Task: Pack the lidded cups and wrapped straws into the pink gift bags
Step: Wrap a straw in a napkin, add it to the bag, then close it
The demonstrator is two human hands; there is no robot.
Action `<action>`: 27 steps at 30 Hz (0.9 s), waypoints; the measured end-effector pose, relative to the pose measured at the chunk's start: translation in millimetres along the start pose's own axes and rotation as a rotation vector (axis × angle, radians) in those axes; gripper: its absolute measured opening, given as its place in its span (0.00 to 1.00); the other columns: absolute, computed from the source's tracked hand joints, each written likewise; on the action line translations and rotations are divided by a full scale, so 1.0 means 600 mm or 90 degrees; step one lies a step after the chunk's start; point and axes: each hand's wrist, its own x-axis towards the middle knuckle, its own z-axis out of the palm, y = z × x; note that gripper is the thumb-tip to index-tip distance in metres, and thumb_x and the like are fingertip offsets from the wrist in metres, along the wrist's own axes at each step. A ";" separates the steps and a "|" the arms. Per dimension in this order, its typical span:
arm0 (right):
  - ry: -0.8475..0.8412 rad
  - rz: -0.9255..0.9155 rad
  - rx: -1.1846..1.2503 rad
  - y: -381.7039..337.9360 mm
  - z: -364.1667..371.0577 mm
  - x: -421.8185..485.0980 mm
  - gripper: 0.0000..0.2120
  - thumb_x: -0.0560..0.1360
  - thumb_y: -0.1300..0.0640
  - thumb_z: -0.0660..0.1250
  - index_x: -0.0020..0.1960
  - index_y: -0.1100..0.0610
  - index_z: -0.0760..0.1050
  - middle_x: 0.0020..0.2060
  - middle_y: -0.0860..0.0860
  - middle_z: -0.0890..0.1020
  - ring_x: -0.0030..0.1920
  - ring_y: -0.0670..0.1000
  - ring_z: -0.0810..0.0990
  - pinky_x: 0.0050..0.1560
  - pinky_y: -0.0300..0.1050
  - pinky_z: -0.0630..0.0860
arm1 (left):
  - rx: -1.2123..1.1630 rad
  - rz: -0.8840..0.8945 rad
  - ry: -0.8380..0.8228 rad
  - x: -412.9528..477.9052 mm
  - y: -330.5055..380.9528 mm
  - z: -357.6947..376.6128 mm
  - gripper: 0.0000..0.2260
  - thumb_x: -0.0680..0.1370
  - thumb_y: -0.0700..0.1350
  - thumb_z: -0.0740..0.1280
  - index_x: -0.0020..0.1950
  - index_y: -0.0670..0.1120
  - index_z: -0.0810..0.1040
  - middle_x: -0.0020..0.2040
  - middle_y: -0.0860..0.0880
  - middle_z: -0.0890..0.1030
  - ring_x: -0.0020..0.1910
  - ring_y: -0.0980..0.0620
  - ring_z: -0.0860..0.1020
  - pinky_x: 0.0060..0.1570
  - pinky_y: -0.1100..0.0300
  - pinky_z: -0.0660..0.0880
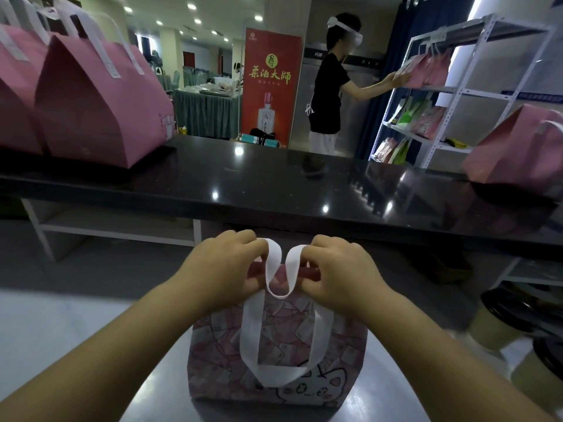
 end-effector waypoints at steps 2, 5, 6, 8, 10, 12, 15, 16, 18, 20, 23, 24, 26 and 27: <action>-0.009 0.004 -0.013 -0.003 0.005 0.005 0.11 0.72 0.44 0.62 0.48 0.48 0.76 0.40 0.44 0.72 0.40 0.48 0.70 0.40 0.44 0.64 | -0.004 -0.011 -0.016 0.006 -0.001 0.007 0.09 0.70 0.53 0.67 0.47 0.53 0.73 0.39 0.57 0.68 0.37 0.54 0.70 0.34 0.57 0.75; -0.032 0.009 -0.015 -0.007 0.010 0.009 0.09 0.73 0.46 0.62 0.47 0.50 0.74 0.39 0.44 0.71 0.40 0.48 0.69 0.40 0.44 0.63 | -0.021 -0.017 -0.035 0.011 -0.003 0.014 0.08 0.71 0.54 0.66 0.47 0.54 0.73 0.39 0.58 0.68 0.38 0.55 0.71 0.36 0.57 0.77; -0.040 0.011 -0.004 -0.007 0.010 0.009 0.09 0.73 0.47 0.63 0.47 0.51 0.74 0.40 0.44 0.72 0.41 0.49 0.70 0.41 0.44 0.64 | -0.028 -0.019 -0.039 0.011 -0.003 0.015 0.08 0.71 0.54 0.66 0.46 0.53 0.74 0.38 0.58 0.68 0.38 0.56 0.71 0.36 0.57 0.77; -0.063 0.019 0.024 -0.008 0.008 0.009 0.09 0.74 0.48 0.64 0.49 0.52 0.75 0.44 0.45 0.76 0.45 0.50 0.73 0.45 0.46 0.70 | -0.053 -0.028 -0.046 0.010 -0.005 0.016 0.08 0.71 0.54 0.67 0.47 0.52 0.76 0.40 0.58 0.72 0.38 0.56 0.73 0.38 0.57 0.77; -0.085 0.032 0.059 -0.004 0.001 0.006 0.08 0.74 0.50 0.65 0.51 0.52 0.76 0.48 0.46 0.78 0.48 0.50 0.74 0.50 0.48 0.73 | -0.083 -0.032 -0.061 0.008 -0.011 0.014 0.09 0.72 0.54 0.67 0.49 0.53 0.77 0.44 0.58 0.75 0.41 0.58 0.74 0.42 0.61 0.77; -0.096 0.045 0.074 0.002 -0.006 -0.001 0.06 0.74 0.50 0.66 0.49 0.50 0.76 0.47 0.44 0.77 0.47 0.47 0.75 0.50 0.48 0.75 | -0.102 -0.024 -0.086 0.005 -0.018 0.010 0.08 0.73 0.54 0.67 0.50 0.55 0.77 0.42 0.63 0.72 0.40 0.61 0.73 0.42 0.67 0.73; -0.101 0.069 0.030 0.013 -0.013 -0.011 0.11 0.73 0.41 0.66 0.48 0.47 0.75 0.44 0.42 0.76 0.45 0.46 0.74 0.46 0.45 0.75 | -0.112 -0.034 -0.093 -0.004 -0.027 0.001 0.05 0.72 0.53 0.68 0.47 0.55 0.78 0.37 0.65 0.69 0.37 0.63 0.72 0.38 0.71 0.69; -0.106 0.085 0.028 0.018 -0.014 -0.015 0.12 0.72 0.40 0.65 0.49 0.46 0.76 0.44 0.42 0.75 0.44 0.46 0.74 0.45 0.44 0.74 | -0.116 -0.038 -0.087 -0.006 -0.030 -0.002 0.05 0.72 0.53 0.69 0.46 0.55 0.78 0.37 0.64 0.69 0.36 0.63 0.72 0.36 0.71 0.68; -0.120 0.106 0.059 0.024 -0.017 -0.023 0.10 0.73 0.42 0.66 0.50 0.46 0.76 0.42 0.41 0.74 0.43 0.45 0.73 0.41 0.41 0.72 | -0.123 -0.039 -0.087 -0.011 -0.033 -0.008 0.05 0.72 0.52 0.69 0.46 0.54 0.79 0.36 0.64 0.70 0.35 0.63 0.72 0.34 0.72 0.67; -0.123 0.110 0.085 0.033 -0.021 -0.030 0.05 0.74 0.48 0.66 0.49 0.45 0.77 0.41 0.40 0.73 0.44 0.44 0.73 0.42 0.40 0.73 | -0.133 -0.033 -0.091 -0.016 -0.034 -0.011 0.03 0.73 0.49 0.69 0.46 0.56 0.79 0.36 0.65 0.70 0.36 0.64 0.72 0.34 0.73 0.67; -0.109 0.126 0.073 0.051 -0.029 -0.042 0.03 0.74 0.51 0.66 0.48 0.45 0.76 0.42 0.40 0.75 0.44 0.44 0.74 0.45 0.43 0.76 | -0.131 -0.050 -0.092 -0.025 -0.042 -0.011 0.05 0.74 0.45 0.68 0.48 0.53 0.80 0.38 0.63 0.71 0.38 0.64 0.72 0.36 0.73 0.68; -0.102 0.132 0.060 0.056 -0.031 -0.046 0.02 0.74 0.49 0.66 0.46 0.45 0.76 0.42 0.40 0.75 0.44 0.43 0.74 0.45 0.43 0.76 | -0.126 -0.060 -0.088 -0.027 -0.045 -0.011 0.06 0.74 0.44 0.68 0.49 0.51 0.80 0.39 0.62 0.72 0.38 0.63 0.72 0.37 0.73 0.69; -0.105 0.144 0.040 0.061 -0.030 -0.053 0.05 0.74 0.45 0.66 0.43 0.44 0.72 0.39 0.40 0.73 0.42 0.43 0.73 0.43 0.42 0.75 | -0.119 -0.072 -0.081 -0.031 -0.050 -0.012 0.06 0.74 0.46 0.67 0.49 0.51 0.80 0.39 0.61 0.73 0.39 0.63 0.72 0.38 0.73 0.69; -0.108 0.144 0.041 0.061 -0.028 -0.057 0.05 0.74 0.45 0.65 0.42 0.44 0.71 0.39 0.40 0.73 0.41 0.43 0.73 0.43 0.42 0.76 | -0.118 -0.074 -0.079 -0.033 -0.050 -0.012 0.06 0.74 0.46 0.67 0.49 0.51 0.80 0.39 0.61 0.72 0.39 0.64 0.72 0.38 0.73 0.68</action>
